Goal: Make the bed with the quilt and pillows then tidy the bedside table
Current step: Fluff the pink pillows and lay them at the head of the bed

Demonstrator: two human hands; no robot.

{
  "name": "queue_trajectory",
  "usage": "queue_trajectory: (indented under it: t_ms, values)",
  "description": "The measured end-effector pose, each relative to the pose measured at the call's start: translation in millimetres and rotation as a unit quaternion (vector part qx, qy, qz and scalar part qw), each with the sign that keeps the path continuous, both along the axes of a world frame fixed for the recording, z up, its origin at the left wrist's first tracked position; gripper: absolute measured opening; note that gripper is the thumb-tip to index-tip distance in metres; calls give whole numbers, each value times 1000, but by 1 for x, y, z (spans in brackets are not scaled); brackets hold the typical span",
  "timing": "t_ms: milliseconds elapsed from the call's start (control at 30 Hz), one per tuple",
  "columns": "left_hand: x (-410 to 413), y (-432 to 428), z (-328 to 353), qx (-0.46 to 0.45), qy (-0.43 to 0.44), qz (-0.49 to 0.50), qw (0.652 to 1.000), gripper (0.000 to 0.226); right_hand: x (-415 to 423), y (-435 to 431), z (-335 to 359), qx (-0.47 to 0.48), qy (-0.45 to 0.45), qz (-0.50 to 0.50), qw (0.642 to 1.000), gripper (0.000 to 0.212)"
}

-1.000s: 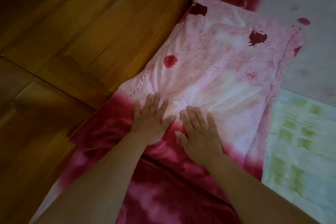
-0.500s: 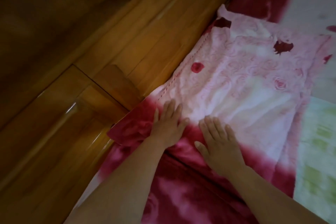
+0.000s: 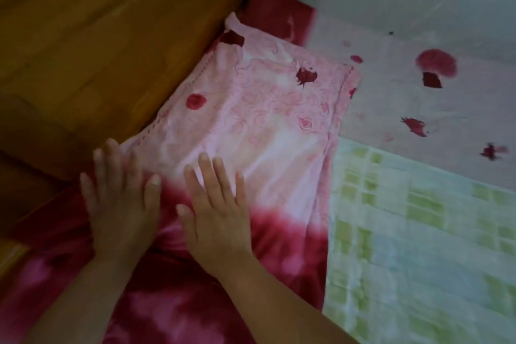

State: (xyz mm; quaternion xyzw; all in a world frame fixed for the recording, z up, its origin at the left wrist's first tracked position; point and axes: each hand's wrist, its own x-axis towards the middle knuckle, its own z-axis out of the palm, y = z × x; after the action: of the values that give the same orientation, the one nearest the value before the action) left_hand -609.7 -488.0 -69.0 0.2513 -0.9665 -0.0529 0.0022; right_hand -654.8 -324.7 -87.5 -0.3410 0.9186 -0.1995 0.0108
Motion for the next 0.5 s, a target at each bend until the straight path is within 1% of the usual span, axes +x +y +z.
queue_trajectory:
  t_ms: [33,67,100,133,167,200,233,267,300,367,400,467,500]
  values:
    - [-4,11,1,26,-23,-35,999,71,-1,7,-3,11,-7,10,1000,58]
    - [-3,21,-8,35,-67,-78,994,80,-1,12,-11,33,-9,25,999,60]
    - [-2,31,-11,41,-113,-94,988,87,-2,14,-19,61,-18,34,997,63]
    - [-4,35,-14,50,-113,-64,990,87,-5,13,-23,64,-17,26,997,64]
    - [-11,33,-15,49,-80,-28,995,82,-10,10,-20,47,-3,4,999,62]
    - [-18,33,-12,45,-40,-16,998,75,-14,9,-15,37,9,-12,999,59]
    - [-20,34,-9,22,-24,-18,999,70,-13,8,-12,31,15,-19,999,58]
    - [-22,39,-11,9,-49,-41,998,70,-14,15,-18,41,21,-17,999,58]
    - [-23,41,-21,-3,-66,-80,995,75,-15,21,-23,64,15,2,998,59]
    - [-25,40,-25,25,-136,-90,986,80,-16,25,-31,91,-8,21,996,62]
    - [-33,37,-21,21,-123,-79,989,77,-22,20,-26,72,0,0,997,61]
    - [-39,33,-10,-19,-21,-50,998,71,-29,15,-7,21,25,-62,998,57]
    - [-38,34,-7,-34,6,-42,998,69,-28,21,-5,8,25,-71,997,56]
